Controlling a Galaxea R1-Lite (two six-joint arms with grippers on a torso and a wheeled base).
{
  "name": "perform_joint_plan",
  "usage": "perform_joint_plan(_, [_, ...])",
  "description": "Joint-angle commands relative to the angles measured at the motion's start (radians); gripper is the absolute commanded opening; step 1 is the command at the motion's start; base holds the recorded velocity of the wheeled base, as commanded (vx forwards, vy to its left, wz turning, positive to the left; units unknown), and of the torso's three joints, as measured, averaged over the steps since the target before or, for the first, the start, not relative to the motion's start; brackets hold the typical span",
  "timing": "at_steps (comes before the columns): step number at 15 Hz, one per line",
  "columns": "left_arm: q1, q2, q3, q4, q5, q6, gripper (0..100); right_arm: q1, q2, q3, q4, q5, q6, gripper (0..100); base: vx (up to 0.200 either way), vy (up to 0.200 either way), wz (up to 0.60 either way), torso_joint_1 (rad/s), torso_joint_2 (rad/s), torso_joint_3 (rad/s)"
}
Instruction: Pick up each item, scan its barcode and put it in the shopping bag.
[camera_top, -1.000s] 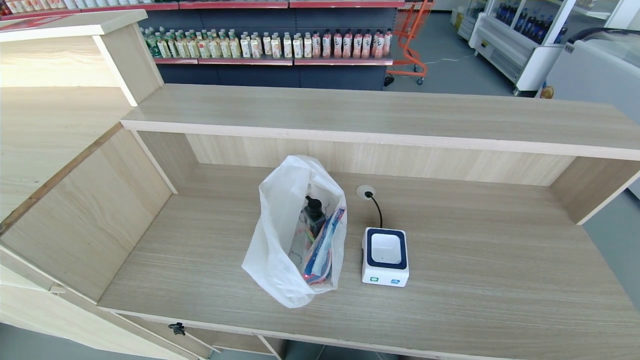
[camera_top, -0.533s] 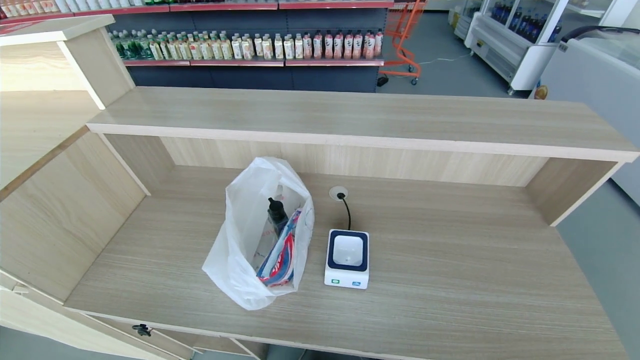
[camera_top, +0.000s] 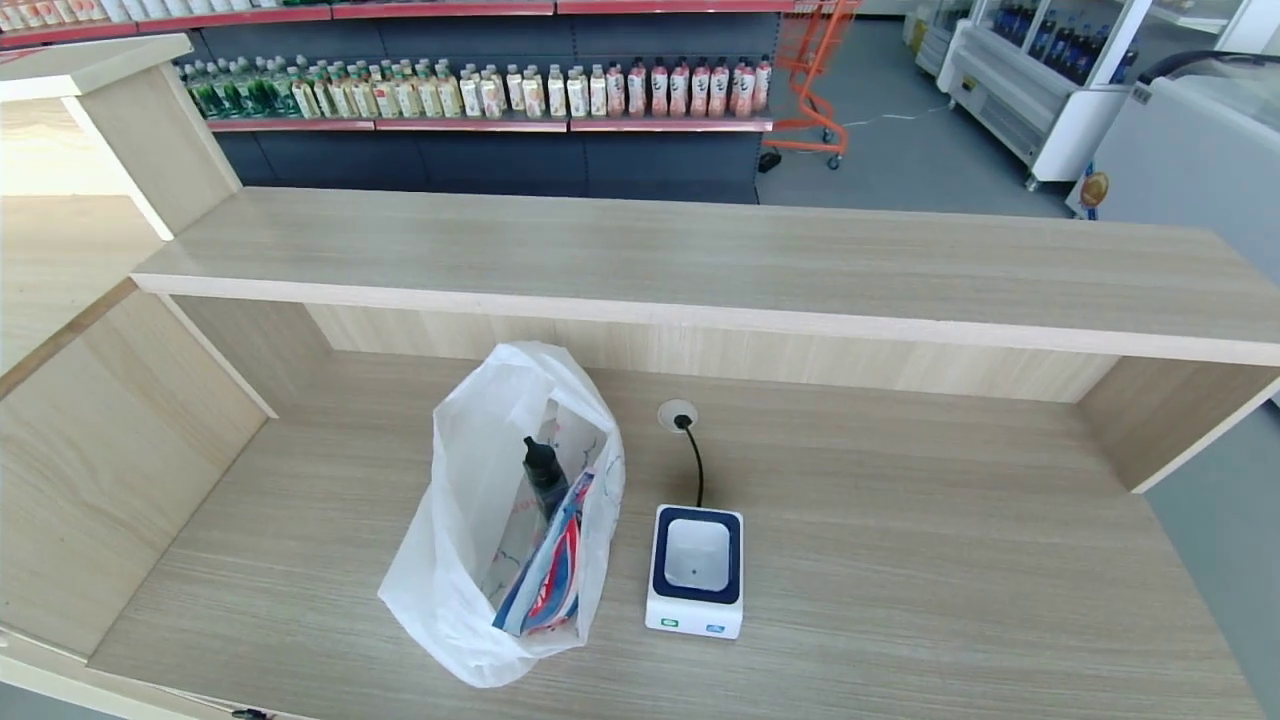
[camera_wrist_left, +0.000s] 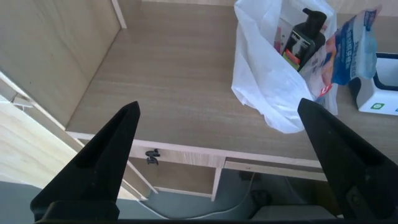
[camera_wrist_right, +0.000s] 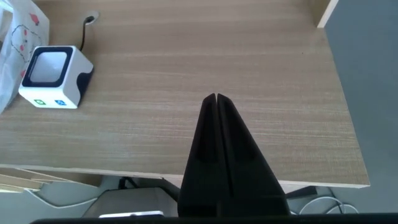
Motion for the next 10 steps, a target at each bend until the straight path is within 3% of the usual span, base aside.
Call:
perform_joint_plan(1, [-0.002,-0.002,0.000,0.000,0.000,-0.001,100,0.000,0.003,0.000,0.000,0.001,-0.002,0,0.000,0.000,0.00,0.000,0.00,0.000])
perform_joint_plan(10, [-0.002,-0.003,0.000,0.000,0.000,0.000,100,0.000,0.003,0.000,-0.002,-0.008,0.003,0,0.000,0.000,0.00,0.000,0.00,0.000])
